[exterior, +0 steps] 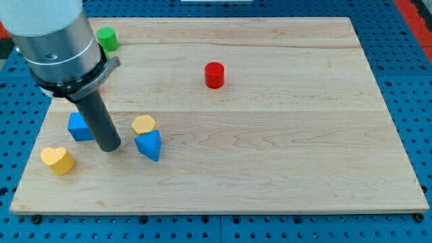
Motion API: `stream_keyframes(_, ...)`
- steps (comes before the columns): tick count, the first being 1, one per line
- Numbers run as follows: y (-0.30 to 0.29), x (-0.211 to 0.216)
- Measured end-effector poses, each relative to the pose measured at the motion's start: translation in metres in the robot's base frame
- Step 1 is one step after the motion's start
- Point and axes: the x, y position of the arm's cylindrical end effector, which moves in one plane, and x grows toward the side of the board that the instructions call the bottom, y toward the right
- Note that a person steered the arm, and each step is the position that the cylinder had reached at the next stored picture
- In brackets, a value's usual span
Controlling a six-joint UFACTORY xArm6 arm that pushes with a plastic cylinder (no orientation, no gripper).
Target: Place the blue cube in between the red star and yellow heart
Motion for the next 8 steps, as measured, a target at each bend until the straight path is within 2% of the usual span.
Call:
stream_keyframes(3, -0.008, -0.015)
stream_keyframes(5, -0.044, -0.017)
stream_keyframes(6, -0.036, -0.008)
stream_keyframes(7, -0.033, 0.053)
stream_keyframes(8, -0.048, 0.071)
